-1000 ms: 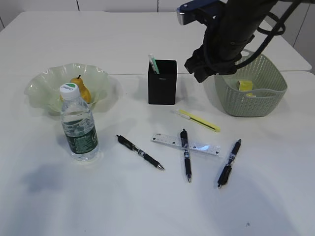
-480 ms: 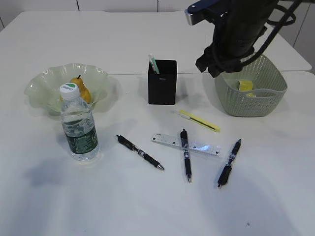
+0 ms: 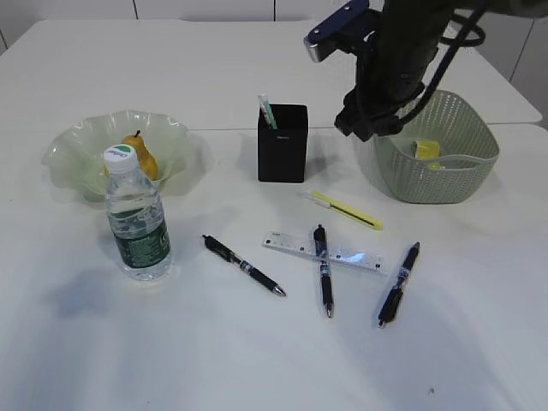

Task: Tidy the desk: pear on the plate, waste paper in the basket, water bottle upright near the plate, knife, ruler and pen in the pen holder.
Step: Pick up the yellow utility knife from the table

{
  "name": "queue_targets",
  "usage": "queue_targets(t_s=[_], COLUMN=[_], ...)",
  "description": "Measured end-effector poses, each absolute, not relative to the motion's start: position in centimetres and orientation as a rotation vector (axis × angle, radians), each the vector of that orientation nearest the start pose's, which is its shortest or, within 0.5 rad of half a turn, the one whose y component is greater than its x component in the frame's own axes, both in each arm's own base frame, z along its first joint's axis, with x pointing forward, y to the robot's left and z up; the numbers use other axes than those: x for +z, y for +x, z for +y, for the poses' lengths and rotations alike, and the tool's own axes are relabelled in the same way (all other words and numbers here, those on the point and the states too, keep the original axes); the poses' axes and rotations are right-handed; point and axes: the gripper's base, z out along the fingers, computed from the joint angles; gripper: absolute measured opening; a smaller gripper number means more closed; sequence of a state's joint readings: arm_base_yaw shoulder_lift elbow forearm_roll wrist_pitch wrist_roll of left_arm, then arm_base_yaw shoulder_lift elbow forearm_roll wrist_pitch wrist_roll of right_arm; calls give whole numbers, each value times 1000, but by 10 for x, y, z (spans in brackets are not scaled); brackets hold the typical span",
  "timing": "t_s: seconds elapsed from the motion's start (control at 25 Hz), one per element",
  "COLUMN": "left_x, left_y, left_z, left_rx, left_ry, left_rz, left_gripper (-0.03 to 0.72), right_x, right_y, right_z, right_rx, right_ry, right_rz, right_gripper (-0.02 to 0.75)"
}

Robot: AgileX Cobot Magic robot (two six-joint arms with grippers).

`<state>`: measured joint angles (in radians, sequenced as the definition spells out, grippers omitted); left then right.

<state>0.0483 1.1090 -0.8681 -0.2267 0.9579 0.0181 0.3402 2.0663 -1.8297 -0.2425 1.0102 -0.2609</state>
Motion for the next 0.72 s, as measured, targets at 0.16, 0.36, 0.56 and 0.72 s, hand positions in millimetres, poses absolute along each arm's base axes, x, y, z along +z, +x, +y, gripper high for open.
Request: queue_targets(t_s=[0.16,0.36,0.56,0.72], left_x=[297,295,294,294], left_y=[201,199,196,196], left_z=[-6,-4,-3,-3], left_rx=[-257,-207,-197,-194], left_ry=[-152,-129,-122,-120], left_rz=[2662,2695,2721,2721], left_gripper=[457,457,457,457], right_x=[236,207,182,168], right_y=[450,465,474,475], right_z=[143,154,160,160], right_rx=[-249,-185,-151,-102], right_ry=[-965,-1043,-1123,-1181], right_rz=[2584,2595,2598,2623], right_gripper=[342,342,342,342])
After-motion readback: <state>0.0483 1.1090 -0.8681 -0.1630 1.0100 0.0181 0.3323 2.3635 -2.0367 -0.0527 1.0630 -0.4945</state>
